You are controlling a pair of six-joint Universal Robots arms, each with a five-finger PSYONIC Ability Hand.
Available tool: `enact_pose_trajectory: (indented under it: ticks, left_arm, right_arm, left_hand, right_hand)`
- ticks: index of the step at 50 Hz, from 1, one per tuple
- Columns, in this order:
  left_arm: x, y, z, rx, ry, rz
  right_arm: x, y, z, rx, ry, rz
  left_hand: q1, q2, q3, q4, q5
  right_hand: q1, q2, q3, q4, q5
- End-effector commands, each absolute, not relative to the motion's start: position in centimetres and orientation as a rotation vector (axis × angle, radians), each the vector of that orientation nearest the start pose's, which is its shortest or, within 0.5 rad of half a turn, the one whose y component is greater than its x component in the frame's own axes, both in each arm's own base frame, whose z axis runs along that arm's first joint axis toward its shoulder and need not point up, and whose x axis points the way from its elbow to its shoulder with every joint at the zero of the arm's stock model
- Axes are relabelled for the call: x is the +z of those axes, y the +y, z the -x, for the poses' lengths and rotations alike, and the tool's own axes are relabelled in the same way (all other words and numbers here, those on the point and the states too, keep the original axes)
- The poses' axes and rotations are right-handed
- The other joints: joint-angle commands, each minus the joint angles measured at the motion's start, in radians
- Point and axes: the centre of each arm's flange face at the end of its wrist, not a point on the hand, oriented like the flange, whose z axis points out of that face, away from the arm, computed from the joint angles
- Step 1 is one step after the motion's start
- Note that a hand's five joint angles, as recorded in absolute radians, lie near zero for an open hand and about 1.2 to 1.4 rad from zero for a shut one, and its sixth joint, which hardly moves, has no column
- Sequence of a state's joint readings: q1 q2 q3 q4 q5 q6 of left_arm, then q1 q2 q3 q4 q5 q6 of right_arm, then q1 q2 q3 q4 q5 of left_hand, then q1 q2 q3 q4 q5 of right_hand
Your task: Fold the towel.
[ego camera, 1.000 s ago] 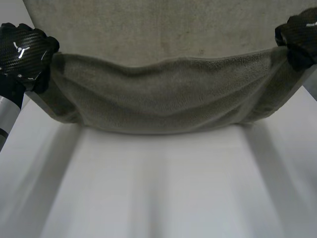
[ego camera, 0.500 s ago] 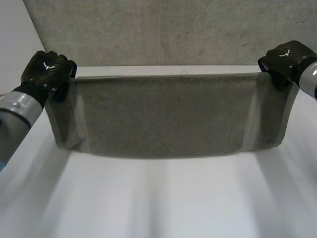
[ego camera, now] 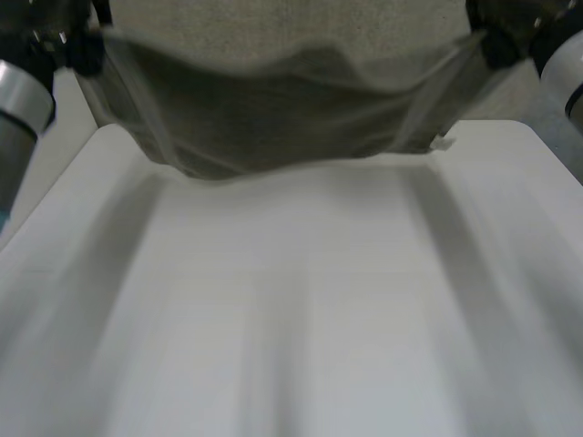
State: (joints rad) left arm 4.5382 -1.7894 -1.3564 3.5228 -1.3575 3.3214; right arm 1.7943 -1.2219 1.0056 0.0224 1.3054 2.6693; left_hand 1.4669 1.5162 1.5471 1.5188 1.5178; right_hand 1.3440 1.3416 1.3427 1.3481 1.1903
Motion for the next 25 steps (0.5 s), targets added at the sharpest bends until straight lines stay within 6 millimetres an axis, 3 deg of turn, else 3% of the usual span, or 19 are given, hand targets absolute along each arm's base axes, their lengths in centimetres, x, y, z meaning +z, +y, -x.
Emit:
enact_pose_trajectory:
  ticks: [1, 5, 9, 13, 20, 25]
  left_arm:
    - [28.2, -32.7, 20.0, -2.549, 1.939, -0.692]
    - [25.5, -31.0, 18.5, -2.505, 1.989, -0.704]
    - [24.8, -29.4, 18.2, -2.501, 2.002, -0.733]
    - [24.7, -27.7, 17.2, -2.498, 1.998, -0.738]
    - [24.7, -27.1, 16.7, -2.499, 2.004, -0.761]
    - [23.2, -27.6, 16.8, -2.463, 2.067, -0.78]
  right_arm:
    - [31.0, -34.6, -22.5, -2.279, 1.961, 1.089]
    - [29.2, -34.1, -21.6, -2.204, 2.021, 1.12]
    - [28.1, -33.1, -19.6, -2.145, 2.068, 1.142]
    - [28.6, -32.3, -18.8, -2.145, 2.054, 1.139]
    - [28.4, -30.6, -18.5, -2.056, 2.041, 1.171]
    - [27.1, -31.0, -18.8, -2.003, 2.058, 1.179]
  left_hand:
    - [-0.071, -0.12, -0.151, -0.123, -0.296]
    - [-0.071, -0.12, -0.151, -0.123, -0.296]
    - [-0.071, -0.12, -0.151, -0.123, -0.296]
    - [-0.071, -0.12, -0.151, -0.123, -0.296]
    - [-0.071, -0.12, -0.151, -0.123, -0.296]
    - [-0.071, -0.12, -0.151, -0.123, -0.296]
  right_hand:
    - [0.052, 0.055, 0.054, 0.048, 0.031]
    - [0.052, 0.055, 0.054, 0.048, 0.031]
    - [0.052, 0.055, 0.054, 0.048, 0.031]
    - [0.052, 0.055, 0.054, 0.048, 0.031]
    - [0.052, 0.055, 0.054, 0.048, 0.031]
    - [0.052, 0.055, 0.054, 0.048, 0.031]
